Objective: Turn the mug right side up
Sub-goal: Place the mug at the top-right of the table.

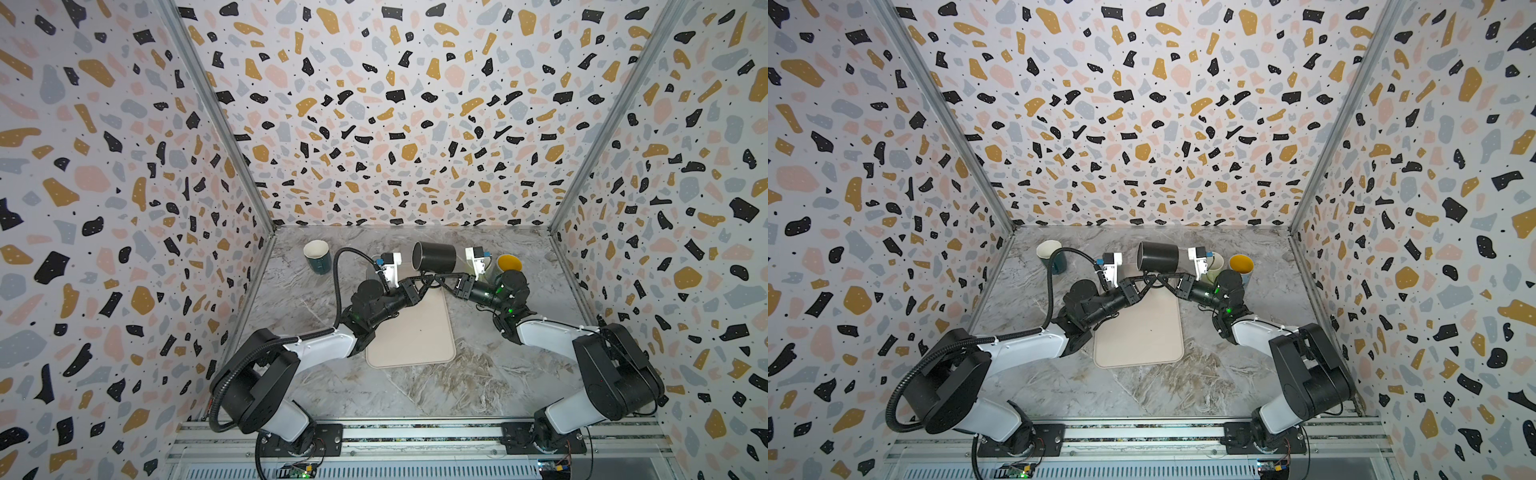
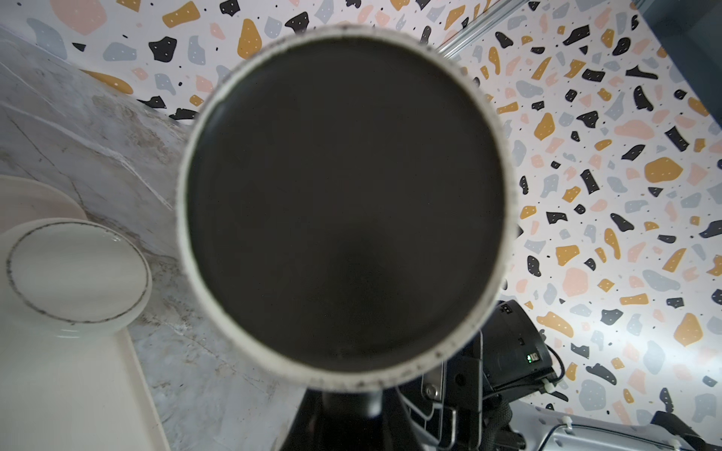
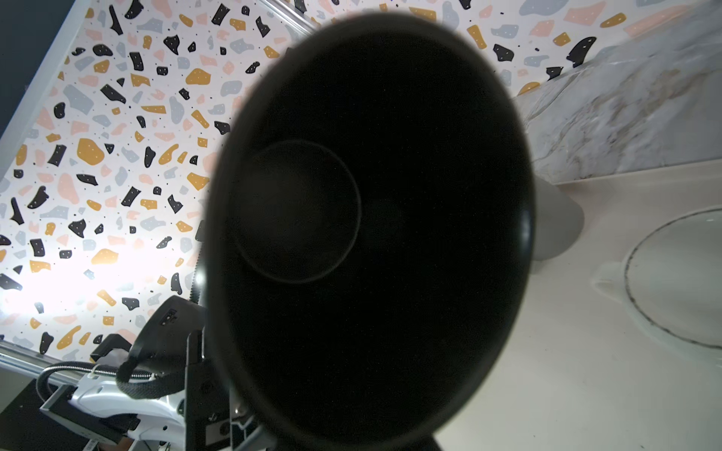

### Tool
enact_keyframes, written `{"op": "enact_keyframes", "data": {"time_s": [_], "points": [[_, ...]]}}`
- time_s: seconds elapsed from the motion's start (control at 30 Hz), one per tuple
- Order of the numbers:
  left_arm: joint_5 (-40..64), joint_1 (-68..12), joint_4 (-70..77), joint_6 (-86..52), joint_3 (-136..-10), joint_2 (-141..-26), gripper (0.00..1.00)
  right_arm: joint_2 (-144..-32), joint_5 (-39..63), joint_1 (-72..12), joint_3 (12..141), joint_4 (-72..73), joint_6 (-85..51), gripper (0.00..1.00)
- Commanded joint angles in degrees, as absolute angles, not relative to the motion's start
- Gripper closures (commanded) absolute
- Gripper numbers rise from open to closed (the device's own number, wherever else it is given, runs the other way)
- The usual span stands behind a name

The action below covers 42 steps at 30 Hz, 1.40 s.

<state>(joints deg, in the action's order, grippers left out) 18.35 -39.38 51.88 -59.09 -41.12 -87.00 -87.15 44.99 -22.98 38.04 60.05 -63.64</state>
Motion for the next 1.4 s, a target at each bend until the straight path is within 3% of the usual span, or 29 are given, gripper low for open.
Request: {"op": "enact_keyframes", "data": {"time_s": [0.0,0.07,0.2,0.27,0.47,1.37], "points": [[23.0,-40.9,50.7,-56.2,-43.8,-87.6,1.00,-86.4,44.6,-23.0,41.5,65.8,-62.1,0.91],[22.8,-41.0,48.9,-55.1,-44.5,-87.9,1.00,-86.4,44.7,-23.0,41.2,66.1,-62.2,1.00],[22.4,-40.9,47.4,-53.9,-45.2,-88.0,1.00,-86.2,44.6,-22.9,40.8,65.8,-62.2,1.00],[22.5,-40.9,46.3,-53.7,-45.8,-88.2,0.64,-86.1,44.7,-22.8,40.8,65.8,-62.4,1.00],[22.3,-40.9,44.5,-53.0,-46.1,-88.0,0.00,-85.6,44.7,-22.1,40.6,65.5,-62.2,1.00],[21.2,-40.9,44.3,-53.1,-45.6,-86.9,0.00,-80.9,40.2,-21.7,40.1,51.9,-53.0,1.00]]}}
